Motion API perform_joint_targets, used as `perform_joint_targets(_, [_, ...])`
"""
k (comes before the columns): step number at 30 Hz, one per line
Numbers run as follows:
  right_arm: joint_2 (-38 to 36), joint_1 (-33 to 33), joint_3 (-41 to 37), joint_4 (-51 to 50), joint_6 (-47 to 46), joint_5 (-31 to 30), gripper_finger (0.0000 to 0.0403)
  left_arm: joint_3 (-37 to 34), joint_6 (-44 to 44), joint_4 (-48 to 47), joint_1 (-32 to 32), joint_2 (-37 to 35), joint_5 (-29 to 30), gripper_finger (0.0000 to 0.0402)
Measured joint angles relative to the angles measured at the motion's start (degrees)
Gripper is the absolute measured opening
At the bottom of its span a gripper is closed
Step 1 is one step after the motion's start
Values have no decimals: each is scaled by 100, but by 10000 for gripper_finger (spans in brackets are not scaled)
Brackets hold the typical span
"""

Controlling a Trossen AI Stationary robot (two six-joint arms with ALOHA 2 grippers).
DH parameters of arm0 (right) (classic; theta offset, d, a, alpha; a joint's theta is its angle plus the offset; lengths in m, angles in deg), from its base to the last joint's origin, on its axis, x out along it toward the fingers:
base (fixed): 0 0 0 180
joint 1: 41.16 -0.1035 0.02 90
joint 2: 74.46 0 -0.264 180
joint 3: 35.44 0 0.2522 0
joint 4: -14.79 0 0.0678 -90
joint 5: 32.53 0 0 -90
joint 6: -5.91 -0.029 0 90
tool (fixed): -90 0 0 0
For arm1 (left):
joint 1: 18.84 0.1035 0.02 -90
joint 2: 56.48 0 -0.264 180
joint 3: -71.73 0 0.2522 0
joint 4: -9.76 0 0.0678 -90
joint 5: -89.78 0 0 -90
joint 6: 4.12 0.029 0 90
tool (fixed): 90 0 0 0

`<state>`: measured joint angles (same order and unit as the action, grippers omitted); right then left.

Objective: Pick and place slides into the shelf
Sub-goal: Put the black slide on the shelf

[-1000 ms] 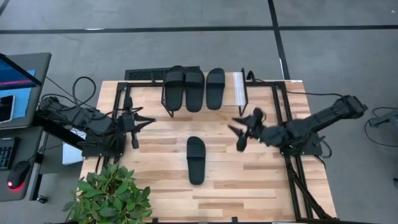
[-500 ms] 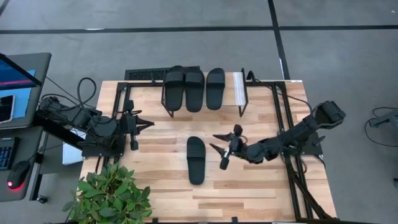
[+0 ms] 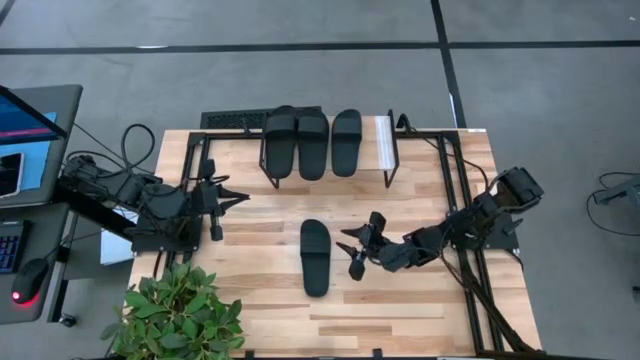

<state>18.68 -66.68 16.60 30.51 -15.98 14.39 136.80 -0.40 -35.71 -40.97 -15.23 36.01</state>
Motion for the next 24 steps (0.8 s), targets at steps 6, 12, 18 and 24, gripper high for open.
perform_joint_targets(6, [207,-136,-1,-548,-1226,202,168,0,375,350,0,0,9,0])
perform_joint_targets(12, [795,-192,15,-158,-1467,289,167,0,704,621,0,1,15,0])
perform_joint_targets(18, [1253,-82,289,-63,-1163,851,168,0,709,634,0,2,15,0])
perform_joint_targets(24, [1560,46,554,-77,-911,1302,168,0,696,700,-1,1,15,0])
